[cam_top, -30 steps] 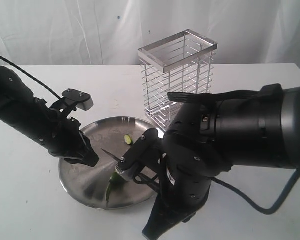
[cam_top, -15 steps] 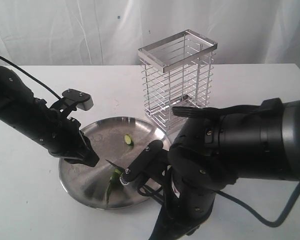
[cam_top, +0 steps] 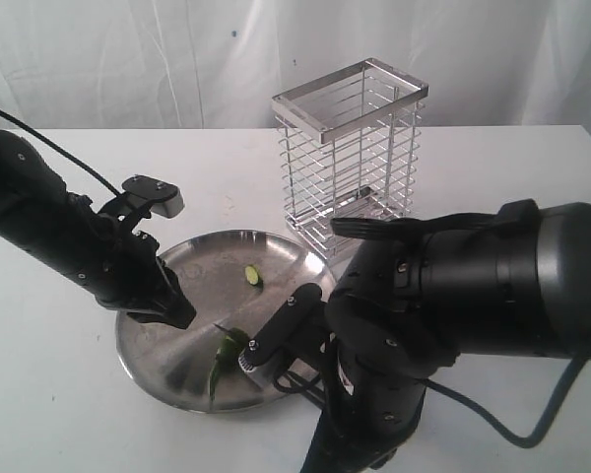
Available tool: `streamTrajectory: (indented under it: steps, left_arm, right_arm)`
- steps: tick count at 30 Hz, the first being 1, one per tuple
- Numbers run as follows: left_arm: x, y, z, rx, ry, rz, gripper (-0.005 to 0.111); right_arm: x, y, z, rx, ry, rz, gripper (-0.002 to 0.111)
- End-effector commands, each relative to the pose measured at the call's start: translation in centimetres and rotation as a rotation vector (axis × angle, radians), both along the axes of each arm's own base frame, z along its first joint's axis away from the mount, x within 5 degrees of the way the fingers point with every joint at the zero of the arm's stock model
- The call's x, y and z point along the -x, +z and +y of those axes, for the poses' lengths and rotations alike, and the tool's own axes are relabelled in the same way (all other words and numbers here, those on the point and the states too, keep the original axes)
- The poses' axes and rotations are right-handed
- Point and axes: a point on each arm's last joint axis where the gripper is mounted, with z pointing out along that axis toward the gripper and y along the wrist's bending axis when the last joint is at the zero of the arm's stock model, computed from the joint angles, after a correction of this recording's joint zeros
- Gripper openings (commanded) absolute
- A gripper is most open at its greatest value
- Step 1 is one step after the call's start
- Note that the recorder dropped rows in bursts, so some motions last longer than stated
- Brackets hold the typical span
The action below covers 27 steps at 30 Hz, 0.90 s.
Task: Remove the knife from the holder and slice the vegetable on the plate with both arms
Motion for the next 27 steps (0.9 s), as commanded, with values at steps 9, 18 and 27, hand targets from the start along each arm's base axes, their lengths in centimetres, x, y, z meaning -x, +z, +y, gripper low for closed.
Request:
streamTrajectory:
  steps: [9,18,27]
  left_arm:
    - [0.4,0.2,-0.6,0.058,0.022,0.039,0.031]
    - [0.4,0.5,-1.2,0.105,0.026,0.030,0.031]
    - [0.5,0.5,-2.0,0.093,0.004,-0.004,0.031]
  right_arm:
    - [-0.2,-1.7,0.0,0.073,0.031,0.013,0.000]
    - [-0.3,-2.0,0.0,0.086,0.038,0.013,0.000]
    - [-0.8,-0.9,0.2,0.144,0.082,0.015,0.000]
